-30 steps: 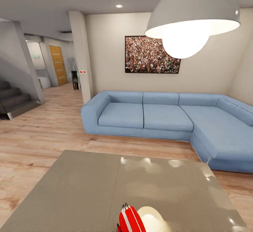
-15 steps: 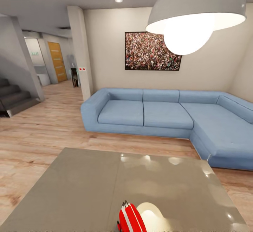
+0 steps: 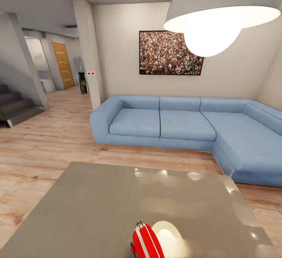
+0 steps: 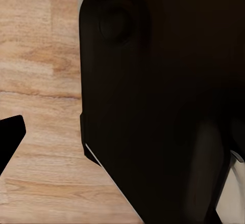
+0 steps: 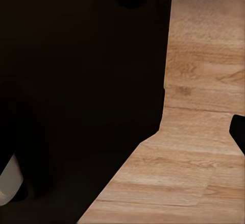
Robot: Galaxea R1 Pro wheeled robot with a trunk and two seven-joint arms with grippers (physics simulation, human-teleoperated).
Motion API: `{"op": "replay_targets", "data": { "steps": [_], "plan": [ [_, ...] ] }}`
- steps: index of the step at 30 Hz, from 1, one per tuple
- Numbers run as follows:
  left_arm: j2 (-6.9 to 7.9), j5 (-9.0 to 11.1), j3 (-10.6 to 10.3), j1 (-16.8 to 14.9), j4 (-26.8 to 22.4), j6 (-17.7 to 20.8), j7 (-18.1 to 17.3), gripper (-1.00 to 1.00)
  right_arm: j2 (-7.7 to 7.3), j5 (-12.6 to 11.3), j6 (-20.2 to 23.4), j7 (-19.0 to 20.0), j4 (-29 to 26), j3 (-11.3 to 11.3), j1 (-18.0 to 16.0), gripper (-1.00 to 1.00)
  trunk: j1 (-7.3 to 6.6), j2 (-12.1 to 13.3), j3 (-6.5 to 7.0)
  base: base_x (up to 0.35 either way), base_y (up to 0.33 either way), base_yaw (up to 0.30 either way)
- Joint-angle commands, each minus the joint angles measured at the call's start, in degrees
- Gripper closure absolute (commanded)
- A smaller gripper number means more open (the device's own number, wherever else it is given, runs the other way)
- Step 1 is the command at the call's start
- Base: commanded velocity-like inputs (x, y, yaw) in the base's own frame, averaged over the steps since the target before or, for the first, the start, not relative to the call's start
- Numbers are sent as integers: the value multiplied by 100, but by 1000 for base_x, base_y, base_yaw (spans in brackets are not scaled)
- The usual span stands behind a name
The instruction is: Turn on the radio receiver that's on the table in the living room.
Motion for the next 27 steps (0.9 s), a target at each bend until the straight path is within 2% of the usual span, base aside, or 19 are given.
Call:
{"op": "replay_targets", "data": {
  "steps": [1,27],
  "plan": [
    [0,1,0,0,0,0,0,-100,-1,0,0,0,0,0,0,-100,0,0,-10,0,0,0],
    [0,0,6,0,0,0,0,-100,-3,-8,-1,22,0,0,0,-100,0,0,-251,0,0,0]
  ]
}}
